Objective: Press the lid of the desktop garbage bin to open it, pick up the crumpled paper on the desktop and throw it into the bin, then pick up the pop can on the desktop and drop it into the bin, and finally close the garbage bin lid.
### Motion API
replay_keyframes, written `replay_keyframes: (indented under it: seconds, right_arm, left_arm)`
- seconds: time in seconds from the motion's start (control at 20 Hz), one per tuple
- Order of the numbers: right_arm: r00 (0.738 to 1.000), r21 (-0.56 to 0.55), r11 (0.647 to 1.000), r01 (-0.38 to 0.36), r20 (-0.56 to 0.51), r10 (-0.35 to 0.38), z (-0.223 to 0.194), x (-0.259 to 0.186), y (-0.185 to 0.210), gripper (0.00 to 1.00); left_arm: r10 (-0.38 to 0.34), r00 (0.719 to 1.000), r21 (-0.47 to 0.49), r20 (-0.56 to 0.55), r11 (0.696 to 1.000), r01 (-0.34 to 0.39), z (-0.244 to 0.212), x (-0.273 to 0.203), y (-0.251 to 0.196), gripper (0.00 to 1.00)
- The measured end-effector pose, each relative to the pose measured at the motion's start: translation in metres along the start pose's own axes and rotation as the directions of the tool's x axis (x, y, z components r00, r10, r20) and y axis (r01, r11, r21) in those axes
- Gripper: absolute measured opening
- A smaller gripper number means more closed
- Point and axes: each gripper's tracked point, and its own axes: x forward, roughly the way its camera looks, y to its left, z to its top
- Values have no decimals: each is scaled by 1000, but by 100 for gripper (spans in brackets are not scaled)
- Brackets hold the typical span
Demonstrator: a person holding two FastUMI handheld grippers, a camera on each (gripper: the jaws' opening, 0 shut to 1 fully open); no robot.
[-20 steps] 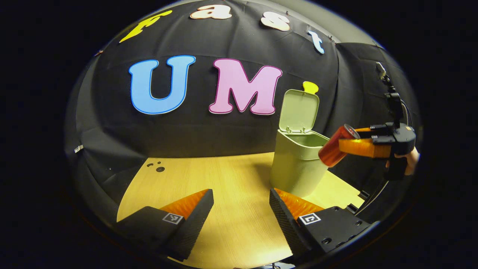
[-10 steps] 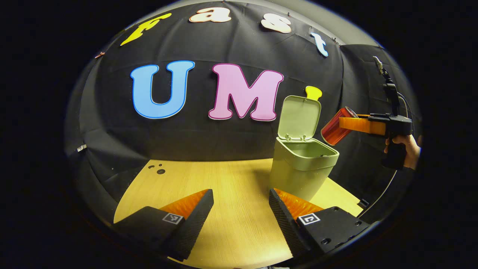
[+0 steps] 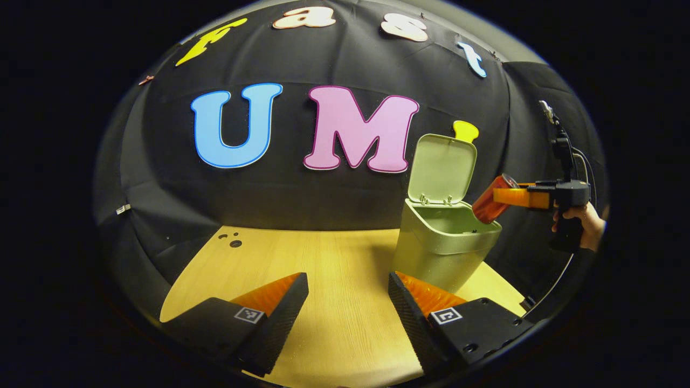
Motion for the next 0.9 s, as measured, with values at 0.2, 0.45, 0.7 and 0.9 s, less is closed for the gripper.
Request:
replay_keyframes:
  seconds: [0.2, 0.45, 0.7, 0.9]
  right_arm:
    - [995, 32, 999, -39, -89, 42, -23, 20, -6, 83]
    - [983, 61, 996, -68, -166, 77, -39, 26, -4, 83]
    - [980, -9, 999, -52, -194, 49, -48, 23, -1, 83]
    - [978, -38, 998, -47, -207, 38, -50, 22, 3, 84]
  left_arm:
    - [30, 1000, -3, 4, 1000, -30, 5, 9, -9, 96]
    - [8, 1000, 10, -8, 1000, -8, 7, 14, -22, 96]
    - [-7, 1000, 25, -9, 1000, 7, 9, 17, -15, 96]
    - [-6, 1000, 3, -17, 1000, 6, 4, 14, -8, 96]
